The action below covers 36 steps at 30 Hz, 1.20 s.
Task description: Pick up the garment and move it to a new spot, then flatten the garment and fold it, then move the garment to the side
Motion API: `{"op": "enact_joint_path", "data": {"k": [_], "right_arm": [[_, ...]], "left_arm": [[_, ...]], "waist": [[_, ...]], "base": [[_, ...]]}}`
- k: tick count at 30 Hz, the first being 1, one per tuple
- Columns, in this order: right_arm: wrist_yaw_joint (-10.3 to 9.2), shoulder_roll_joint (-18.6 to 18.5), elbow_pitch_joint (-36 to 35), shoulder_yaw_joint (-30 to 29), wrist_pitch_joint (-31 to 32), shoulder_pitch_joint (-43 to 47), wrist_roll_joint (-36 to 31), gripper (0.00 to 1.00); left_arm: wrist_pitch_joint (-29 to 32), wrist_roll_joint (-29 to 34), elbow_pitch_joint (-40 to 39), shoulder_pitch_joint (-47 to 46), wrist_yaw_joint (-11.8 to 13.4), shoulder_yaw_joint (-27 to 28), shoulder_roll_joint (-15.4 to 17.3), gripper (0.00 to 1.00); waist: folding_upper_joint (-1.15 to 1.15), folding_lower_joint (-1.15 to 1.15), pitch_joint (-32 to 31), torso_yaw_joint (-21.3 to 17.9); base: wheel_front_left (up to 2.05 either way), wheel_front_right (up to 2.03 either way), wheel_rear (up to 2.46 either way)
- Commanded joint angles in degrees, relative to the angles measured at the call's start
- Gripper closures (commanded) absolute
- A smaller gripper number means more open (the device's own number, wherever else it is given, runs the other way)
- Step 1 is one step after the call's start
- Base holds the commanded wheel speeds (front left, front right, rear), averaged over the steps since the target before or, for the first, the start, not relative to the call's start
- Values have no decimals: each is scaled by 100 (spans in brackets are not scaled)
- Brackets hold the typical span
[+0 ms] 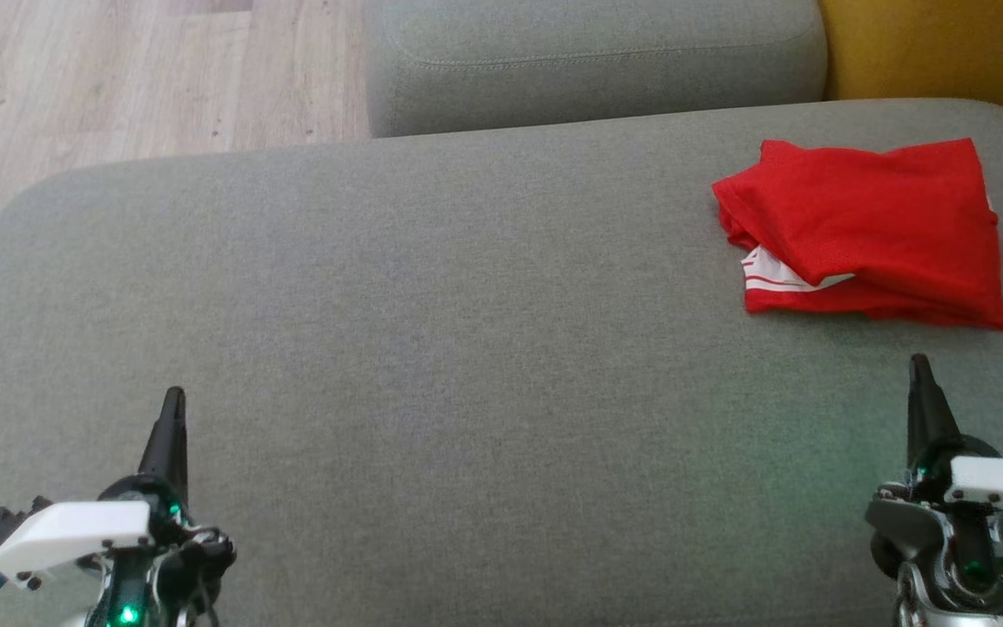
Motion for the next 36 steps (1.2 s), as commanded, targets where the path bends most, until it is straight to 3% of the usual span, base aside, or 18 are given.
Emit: {"op": "enact_joint_path", "data": {"k": [1,8,36], "right_arm": [[-4,14,-263,60,83,-136,165,100],[-4,47,-367,-46,185,-103,526,100],[-4,47,-367,-45,184,-103,527,100]], "left_arm": [[60,-166,-225,-316,-37,198,32,100],[165,-564,-277,-339,-40,209,28,100],[164,-565,-278,-339,-40,209,28,100]], "waist": [[0,0,4,2],[0,0,22,8],[0,0,22,8]], "base": [[0,0,0],[0,0,0],[0,0,0]]}}
